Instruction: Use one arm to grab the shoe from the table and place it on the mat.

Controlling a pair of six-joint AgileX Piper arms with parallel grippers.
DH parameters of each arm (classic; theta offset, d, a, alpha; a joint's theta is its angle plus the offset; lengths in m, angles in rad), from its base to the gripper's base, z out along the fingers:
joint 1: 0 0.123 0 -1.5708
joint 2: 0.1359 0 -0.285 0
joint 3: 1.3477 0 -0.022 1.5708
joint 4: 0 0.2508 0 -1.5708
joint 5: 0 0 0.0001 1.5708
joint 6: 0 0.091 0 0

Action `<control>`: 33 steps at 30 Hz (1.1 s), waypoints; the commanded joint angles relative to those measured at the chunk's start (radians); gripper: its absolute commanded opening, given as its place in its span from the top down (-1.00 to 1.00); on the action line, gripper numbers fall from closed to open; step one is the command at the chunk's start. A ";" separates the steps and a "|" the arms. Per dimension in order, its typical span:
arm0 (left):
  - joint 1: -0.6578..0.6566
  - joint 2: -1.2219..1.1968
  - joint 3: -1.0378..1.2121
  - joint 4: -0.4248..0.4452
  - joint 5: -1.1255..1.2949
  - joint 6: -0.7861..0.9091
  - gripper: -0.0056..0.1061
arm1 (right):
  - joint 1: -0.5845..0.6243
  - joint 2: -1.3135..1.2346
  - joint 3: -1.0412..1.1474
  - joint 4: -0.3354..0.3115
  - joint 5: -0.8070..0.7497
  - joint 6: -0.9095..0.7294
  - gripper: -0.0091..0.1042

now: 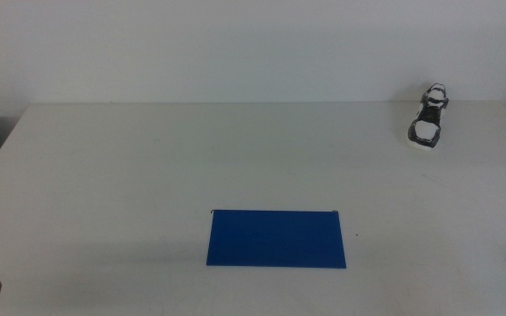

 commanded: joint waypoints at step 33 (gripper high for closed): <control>-0.007 -0.026 0.003 -0.011 -0.078 -0.003 -0.77 | 0.000 0.937 -0.793 0.004 0.012 0.005 -0.70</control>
